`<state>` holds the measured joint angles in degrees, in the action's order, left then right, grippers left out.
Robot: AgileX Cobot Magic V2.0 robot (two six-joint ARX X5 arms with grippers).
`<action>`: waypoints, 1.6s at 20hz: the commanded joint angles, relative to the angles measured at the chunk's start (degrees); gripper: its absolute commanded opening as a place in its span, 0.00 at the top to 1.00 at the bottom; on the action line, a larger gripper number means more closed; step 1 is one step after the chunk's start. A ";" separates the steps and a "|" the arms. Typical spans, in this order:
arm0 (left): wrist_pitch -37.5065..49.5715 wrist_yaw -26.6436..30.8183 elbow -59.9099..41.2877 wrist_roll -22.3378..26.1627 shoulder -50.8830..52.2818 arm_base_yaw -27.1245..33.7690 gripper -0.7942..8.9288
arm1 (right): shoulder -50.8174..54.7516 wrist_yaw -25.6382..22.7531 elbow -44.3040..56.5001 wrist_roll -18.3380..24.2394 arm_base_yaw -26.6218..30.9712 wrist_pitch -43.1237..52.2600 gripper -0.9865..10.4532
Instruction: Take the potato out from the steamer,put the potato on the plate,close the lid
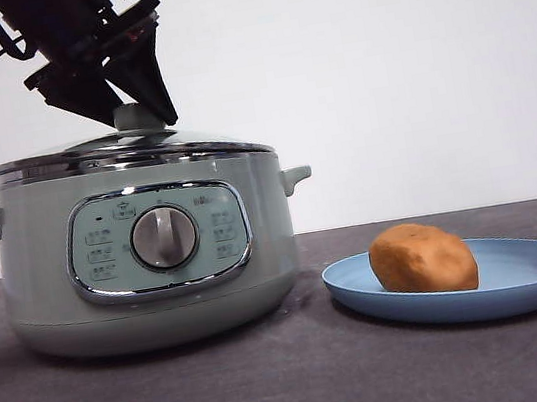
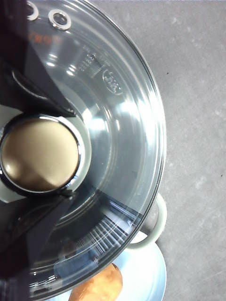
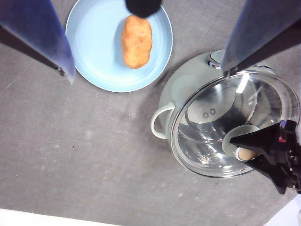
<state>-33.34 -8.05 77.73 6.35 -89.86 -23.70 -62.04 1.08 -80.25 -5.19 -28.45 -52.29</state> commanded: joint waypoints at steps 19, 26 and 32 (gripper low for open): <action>-46.71 -8.61 50.53 0.07 0.37 -0.70 0.50 | 0.17 13.92 0.02 1.20 -0.11 0.35 0.45; -46.71 -8.55 50.80 4.50 0.50 -0.74 0.93 | 0.24 13.77 0.02 3.65 -0.09 -0.09 0.92; -46.64 -8.59 50.80 2.01 0.50 -0.70 0.92 | 0.24 13.60 0.02 3.28 -0.09 -0.09 0.91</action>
<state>-76.86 -16.32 128.66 8.93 -89.23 -24.23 -61.95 14.81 -80.25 -2.02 -28.49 -52.69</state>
